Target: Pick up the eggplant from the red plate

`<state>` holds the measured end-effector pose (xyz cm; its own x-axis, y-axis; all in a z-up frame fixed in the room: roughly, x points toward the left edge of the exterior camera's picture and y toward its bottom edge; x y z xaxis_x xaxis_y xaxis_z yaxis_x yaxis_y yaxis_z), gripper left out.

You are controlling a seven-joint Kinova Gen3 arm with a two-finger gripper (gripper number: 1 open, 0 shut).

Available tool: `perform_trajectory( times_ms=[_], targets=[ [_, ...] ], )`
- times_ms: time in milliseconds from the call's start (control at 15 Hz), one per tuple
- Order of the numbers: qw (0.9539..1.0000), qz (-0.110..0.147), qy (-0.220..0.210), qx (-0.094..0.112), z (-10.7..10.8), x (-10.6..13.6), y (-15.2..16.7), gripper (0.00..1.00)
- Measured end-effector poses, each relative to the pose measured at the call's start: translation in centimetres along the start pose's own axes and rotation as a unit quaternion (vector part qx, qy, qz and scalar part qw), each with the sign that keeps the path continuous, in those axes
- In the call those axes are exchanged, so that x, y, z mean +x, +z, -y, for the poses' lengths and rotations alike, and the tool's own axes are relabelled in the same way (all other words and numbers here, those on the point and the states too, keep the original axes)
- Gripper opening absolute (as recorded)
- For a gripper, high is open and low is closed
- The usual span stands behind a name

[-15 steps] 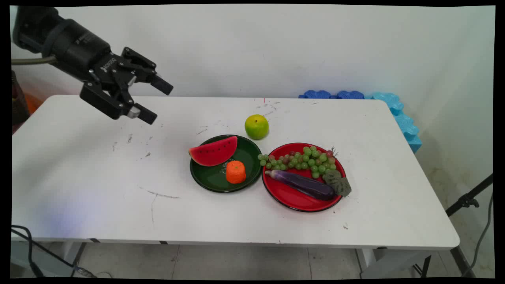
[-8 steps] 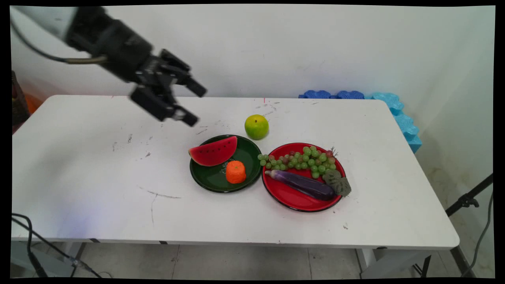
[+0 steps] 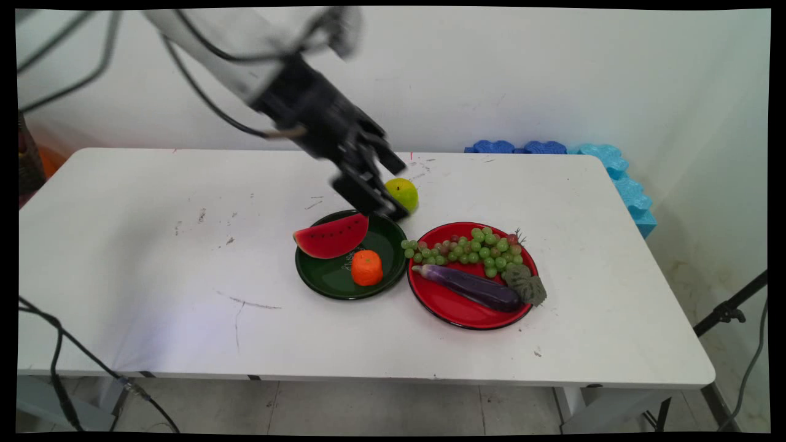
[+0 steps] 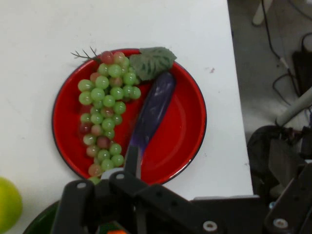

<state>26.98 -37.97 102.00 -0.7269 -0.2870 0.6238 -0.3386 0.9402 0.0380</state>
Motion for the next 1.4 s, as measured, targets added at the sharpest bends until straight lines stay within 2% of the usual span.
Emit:
perform_trajectory(
  times_ms=[200, 533, 1200, 1400],
  targets=[
    [0.9993, 0.030, 0.023, -0.003, 0.0, 1.2, 5.4, 1.00],
    [0.9948, 0.078, 0.065, -0.007, 1.0, 1.6, 13.7, 1.00],
    [0.9867, 0.112, 0.116, -0.019, 2.4, 1.4, 23.2, 1.00],
    [0.9847, 0.117, 0.127, -0.021, 2.7, 1.3, 25.0, 1.00]
  ],
)
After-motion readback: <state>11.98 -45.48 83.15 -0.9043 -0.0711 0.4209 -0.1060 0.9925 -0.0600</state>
